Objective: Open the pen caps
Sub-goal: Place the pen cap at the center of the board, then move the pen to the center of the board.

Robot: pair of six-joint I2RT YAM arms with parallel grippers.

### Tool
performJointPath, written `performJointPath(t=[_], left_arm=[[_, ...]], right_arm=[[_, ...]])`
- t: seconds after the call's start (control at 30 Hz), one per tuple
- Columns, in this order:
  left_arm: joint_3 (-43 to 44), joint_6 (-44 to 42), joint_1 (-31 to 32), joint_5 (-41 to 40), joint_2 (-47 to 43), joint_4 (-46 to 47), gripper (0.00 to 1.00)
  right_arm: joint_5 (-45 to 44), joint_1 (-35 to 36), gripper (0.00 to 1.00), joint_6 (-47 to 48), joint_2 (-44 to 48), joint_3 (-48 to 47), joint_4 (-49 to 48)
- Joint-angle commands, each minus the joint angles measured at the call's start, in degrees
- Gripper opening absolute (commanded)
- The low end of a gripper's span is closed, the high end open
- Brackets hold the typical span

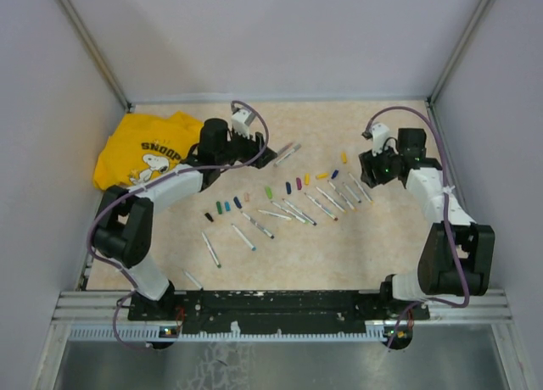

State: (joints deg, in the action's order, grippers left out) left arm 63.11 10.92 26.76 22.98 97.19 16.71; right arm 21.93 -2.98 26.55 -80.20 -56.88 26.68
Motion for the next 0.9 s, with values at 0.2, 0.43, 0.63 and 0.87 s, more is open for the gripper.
performJointPath(t=[0.2,0.43,0.63,0.87], left_arm=[[-4.0,-6.6,-1.2,-8.1,-3.6,1.4,0.86],[-6.6,-2.6,-4.9,-3.1,-3.7,6.9,0.89],[-6.3,-2.2,-5.5,-1.7,-2.3,7.0,0.88],[-3.8,-3.0,-5.5,2.7,0.6,5.0,0.85]], right_arm=[[2.7,2.2,0.53,2.5,2.3,-0.5,0.2],[2.9,2.7,0.53,2.9,2.3,-0.6,0.5],[2.9,2.9,0.53,3.2,2.1,-0.6,0.7],[2.8,3.1,0.53,3.1,1.9,-0.7,0.8]])
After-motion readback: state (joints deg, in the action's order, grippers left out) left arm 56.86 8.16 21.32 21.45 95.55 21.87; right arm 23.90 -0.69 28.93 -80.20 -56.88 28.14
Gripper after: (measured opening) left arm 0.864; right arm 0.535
